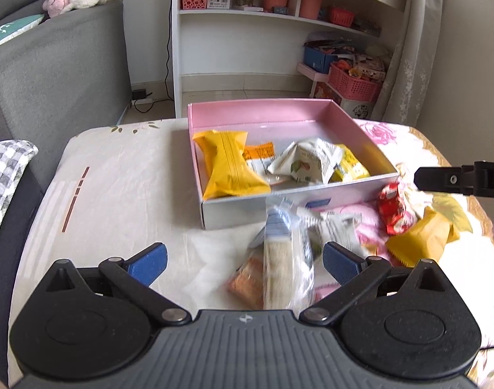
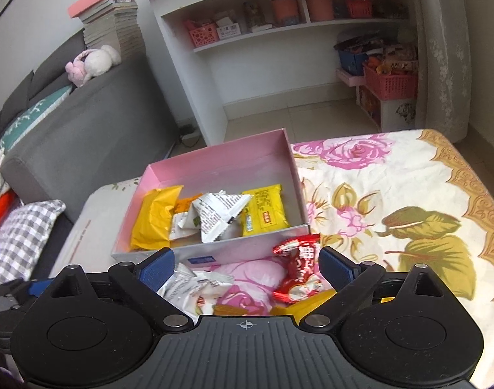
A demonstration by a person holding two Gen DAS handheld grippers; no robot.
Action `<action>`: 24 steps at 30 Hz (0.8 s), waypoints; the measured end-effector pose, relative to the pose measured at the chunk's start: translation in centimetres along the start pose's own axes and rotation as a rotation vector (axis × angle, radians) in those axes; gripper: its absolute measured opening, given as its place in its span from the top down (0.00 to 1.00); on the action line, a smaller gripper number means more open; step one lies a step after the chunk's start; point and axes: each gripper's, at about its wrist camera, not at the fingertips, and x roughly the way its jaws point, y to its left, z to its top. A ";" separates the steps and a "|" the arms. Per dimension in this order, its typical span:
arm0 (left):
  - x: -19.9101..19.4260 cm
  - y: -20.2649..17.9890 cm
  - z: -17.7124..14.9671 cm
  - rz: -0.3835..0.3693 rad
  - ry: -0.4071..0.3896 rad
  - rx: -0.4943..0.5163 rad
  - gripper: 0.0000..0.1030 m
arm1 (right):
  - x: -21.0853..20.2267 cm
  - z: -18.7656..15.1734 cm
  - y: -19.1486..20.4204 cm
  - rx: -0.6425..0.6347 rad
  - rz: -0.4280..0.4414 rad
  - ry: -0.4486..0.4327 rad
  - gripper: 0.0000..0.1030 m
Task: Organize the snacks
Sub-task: 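Withdraw both tools from the box toward the remaining snacks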
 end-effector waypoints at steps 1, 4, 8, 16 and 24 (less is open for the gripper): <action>-0.1 0.3 -0.4 -0.003 0.004 0.004 0.00 | -0.2 -0.3 -0.1 -0.018 0.003 -0.003 0.06; -0.2 1.1 -1.4 -0.006 0.015 -0.008 0.00 | -0.2 -1.3 -1.1 -0.012 0.012 0.025 0.03; -0.1 1.9 -2.7 -0.016 0.052 -0.011 0.00 | 1.0 -2.5 -2.7 0.020 -0.031 0.096 0.03; 0.1 2.0 -4.1 -0.095 0.177 0.058 0.02 | 2.5 -3.0 -4.6 0.103 -0.107 0.156 0.03; 0.5 1.8 -5.0 -0.135 0.293 0.126 0.17 | 5.3 -3.0 -4.5 0.145 -0.175 0.209 0.03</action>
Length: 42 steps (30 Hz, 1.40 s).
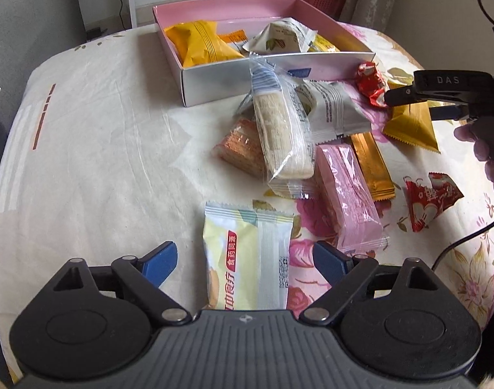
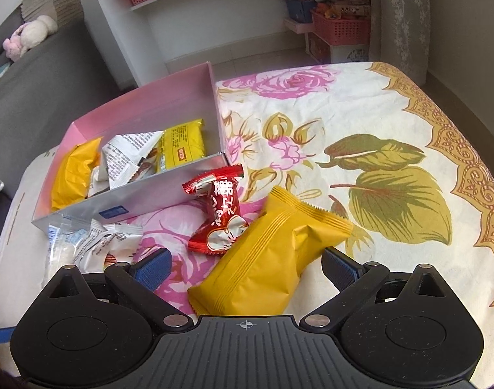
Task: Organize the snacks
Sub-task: 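Withdraw both tools from the box toward the remaining snacks, then grasp the large yellow packet with the right tool while the left tool grasps a pale yellow-green packet, then carry both held packets over the pink box with both tools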
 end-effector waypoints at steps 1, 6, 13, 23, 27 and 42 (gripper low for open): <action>0.1 -0.1 -0.1 0.001 0.009 0.008 0.19 | 0.4 -0.1 0.0 0.004 -0.021 0.011 0.03; -0.1 -0.3 -0.6 0.018 0.009 0.062 0.26 | 0.9 -0.9 -0.3 -0.021 -0.046 0.036 0.03; -0.2 -0.7 -0.8 0.045 0.018 0.111 0.33 | 0.5 -1.7 -1.2 -0.068 -0.015 0.042 0.00; -0.4 -1.0 -1.0 0.065 0.016 0.127 0.30 | 0.2 -3.4 -1.5 -0.202 -0.034 -0.037 0.00; -0.5 -1.1 -1.1 0.065 0.014 0.115 0.32 | 0.1 -3.6 -1.6 -0.218 -0.024 -0.053 0.00; -0.9 -1.0 -0.7 0.045 -0.007 0.102 0.58 | -0.9 -2.4 -1.6 -0.219 0.009 -0.055 0.58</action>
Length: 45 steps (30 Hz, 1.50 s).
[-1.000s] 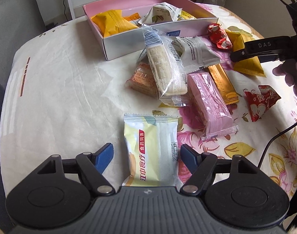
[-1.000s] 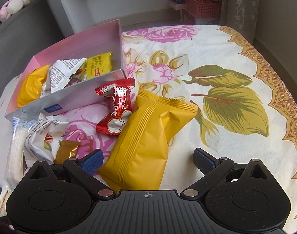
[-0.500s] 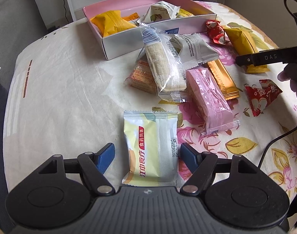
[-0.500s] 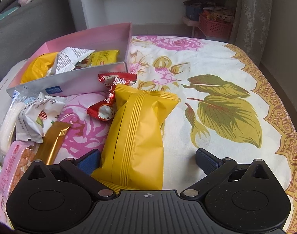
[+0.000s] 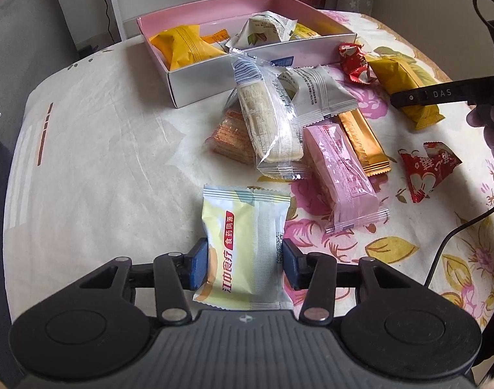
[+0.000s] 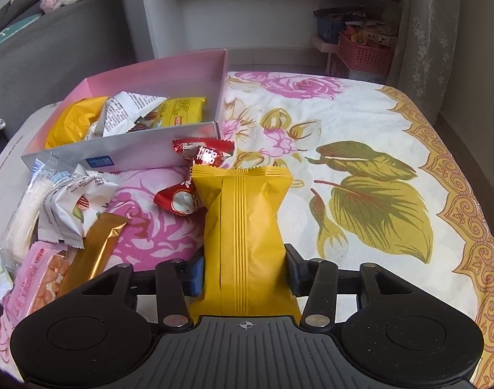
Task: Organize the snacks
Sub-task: 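Carry both held packets over the pink box with both tools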
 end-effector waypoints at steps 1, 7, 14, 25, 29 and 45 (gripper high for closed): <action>-0.1 0.1 0.0 -0.001 -0.003 -0.004 0.58 | 0.0 0.1 -0.1 0.007 0.003 0.004 0.59; -0.8 0.8 0.5 -0.015 -0.033 -0.057 0.58 | -0.8 0.5 -0.1 0.032 0.022 0.014 0.60; -1.5 1.6 0.8 -0.024 -0.061 -0.110 0.58 | -2.5 1.1 -0.2 0.073 0.053 0.007 0.60; -2.2 2.2 1.5 -0.058 -0.093 -0.177 0.58 | -3.9 2.2 0.1 0.123 0.120 -0.010 0.60; -2.5 2.4 2.1 -0.057 -0.111 -0.197 0.58 | -3.9 2.7 0.5 0.132 0.151 -0.010 0.60; -3.2 3.7 4.4 -0.087 -0.187 -0.308 0.58 | -3.4 5.0 1.9 0.145 0.205 -0.028 0.60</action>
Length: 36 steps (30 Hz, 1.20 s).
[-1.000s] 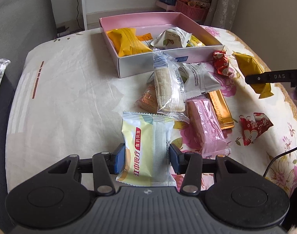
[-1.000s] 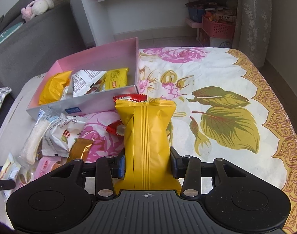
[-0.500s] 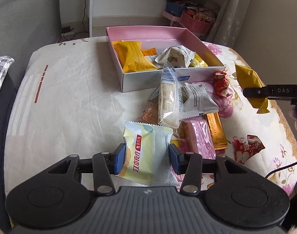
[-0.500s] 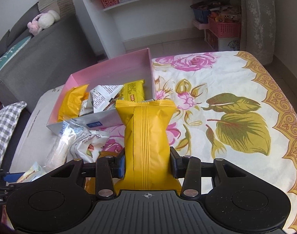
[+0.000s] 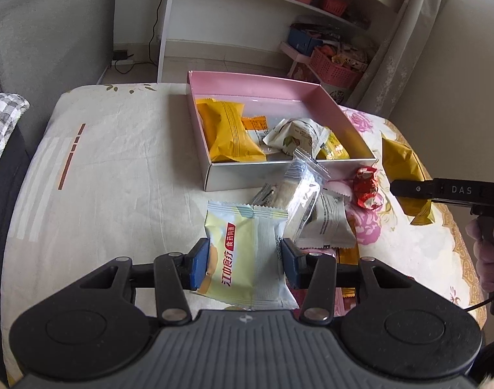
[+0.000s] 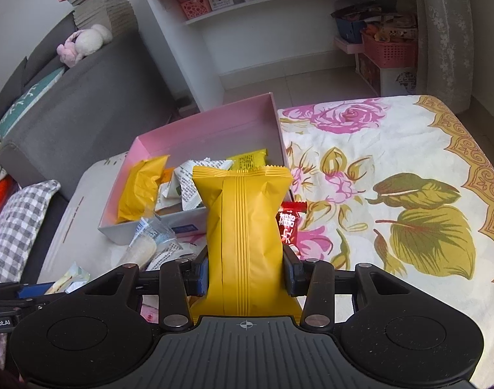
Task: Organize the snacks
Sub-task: 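Carry both held packets over the pink box with both tools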
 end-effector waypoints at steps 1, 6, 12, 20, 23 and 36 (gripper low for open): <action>0.0 0.0 0.2 -0.002 -0.007 -0.008 0.58 | 0.1 0.2 0.0 0.003 0.001 -0.002 0.60; 0.5 -0.6 1.6 -0.017 -0.042 -0.040 0.58 | 0.6 1.1 -0.1 0.027 0.012 -0.013 0.60; 1.9 -1.7 2.9 -0.007 -0.081 -0.059 0.58 | 1.8 2.2 0.0 0.050 0.023 -0.022 0.60; 3.9 -2.4 4.4 0.008 -0.114 -0.120 0.58 | 3.8 3.9 -0.1 0.101 0.045 -0.025 0.60; 4.5 -2.7 5.0 0.024 -0.127 -0.120 0.58 | 4.8 4.8 0.3 0.092 0.061 -0.023 0.60; 7.9 -4.3 9.0 0.071 -0.170 -0.064 0.58 | 8.8 9.4 1.1 -0.009 0.109 -0.048 0.60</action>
